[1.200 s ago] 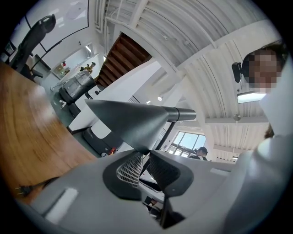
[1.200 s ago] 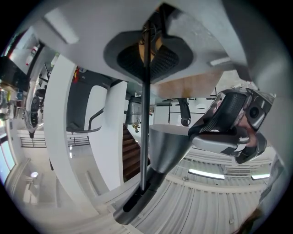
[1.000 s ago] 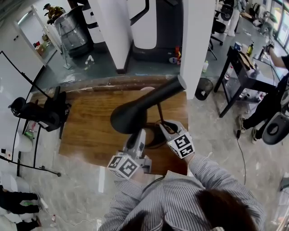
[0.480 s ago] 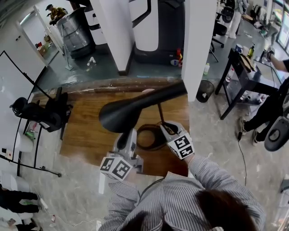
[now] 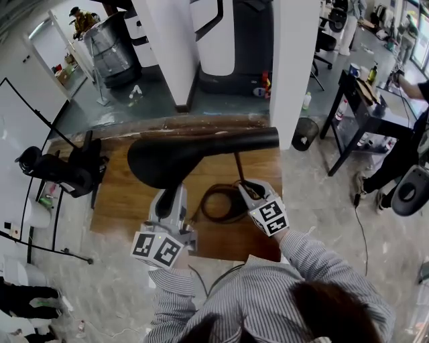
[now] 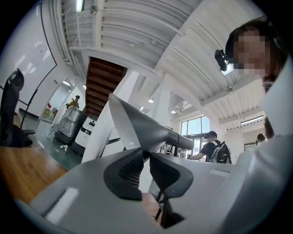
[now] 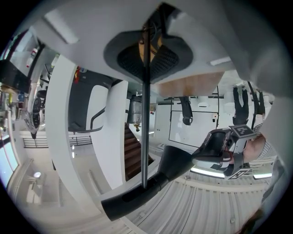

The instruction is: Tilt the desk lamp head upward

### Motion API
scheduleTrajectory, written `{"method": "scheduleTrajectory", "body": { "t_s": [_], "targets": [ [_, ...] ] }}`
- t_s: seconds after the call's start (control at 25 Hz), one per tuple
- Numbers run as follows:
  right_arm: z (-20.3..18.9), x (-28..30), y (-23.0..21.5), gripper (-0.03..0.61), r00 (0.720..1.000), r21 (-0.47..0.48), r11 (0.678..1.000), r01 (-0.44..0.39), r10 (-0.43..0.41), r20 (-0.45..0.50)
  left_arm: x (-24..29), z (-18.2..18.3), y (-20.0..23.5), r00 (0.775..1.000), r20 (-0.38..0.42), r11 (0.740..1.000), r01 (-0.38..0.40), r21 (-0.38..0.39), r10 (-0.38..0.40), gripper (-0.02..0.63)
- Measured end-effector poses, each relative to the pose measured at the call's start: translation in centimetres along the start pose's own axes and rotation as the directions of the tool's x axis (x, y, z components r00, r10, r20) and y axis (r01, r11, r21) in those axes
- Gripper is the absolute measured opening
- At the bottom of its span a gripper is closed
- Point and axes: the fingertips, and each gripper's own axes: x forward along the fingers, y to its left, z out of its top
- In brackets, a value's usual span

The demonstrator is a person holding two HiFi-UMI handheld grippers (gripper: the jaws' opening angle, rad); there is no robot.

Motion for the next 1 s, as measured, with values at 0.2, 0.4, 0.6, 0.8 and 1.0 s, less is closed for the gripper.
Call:
{"method": "scheduleTrajectory", "body": {
  "t_s": [0.2, 0.4, 0.6, 0.8, 1.0],
  "targets": [
    [-0.2, 0.1, -0.1, 0.04, 1.0, -0.007, 1.0, 0.014, -0.014, -0.017, 0.1, 1.7, -0.1, 1.0, 0.007, 0.998, 0.001, 0.068, -0.001, 0.04],
    [-0.1, 0.1, -0.1, 0.041, 1.0, -0.008, 1.0, 0.022, -0.022, -0.021, 0.4, 3.6, -0.5, 1.0, 0.001, 0.991, 0.005, 0.135, -0.005, 0.04],
    [-0.4, 0.3, -0.3, 0.04, 0.999, -0.009, 1.0, 0.025, -0.025, -0.025, 0.8, 5.3, -0.8, 1.0, 0.003, 0.982, 0.009, 0.191, -0.01, 0.04],
    [-0.3, 0.2, -0.1, 0.04, 0.999, 0.002, 1.0, 0.022, -0.022, -0.024, 0.9, 6.8, -1.3, 1.0, 0.014, 0.972, 0.008, 0.235, -0.012, 0.04],
    [-0.2, 0.2, -0.1, 0.04, 0.999, 0.006, 1.0, 0.029, -0.029, -0.025, 1.1, 8.1, -1.9, 0.999, 0.035, 0.961, 0.0, 0.276, -0.01, 0.04]
  ]
}}
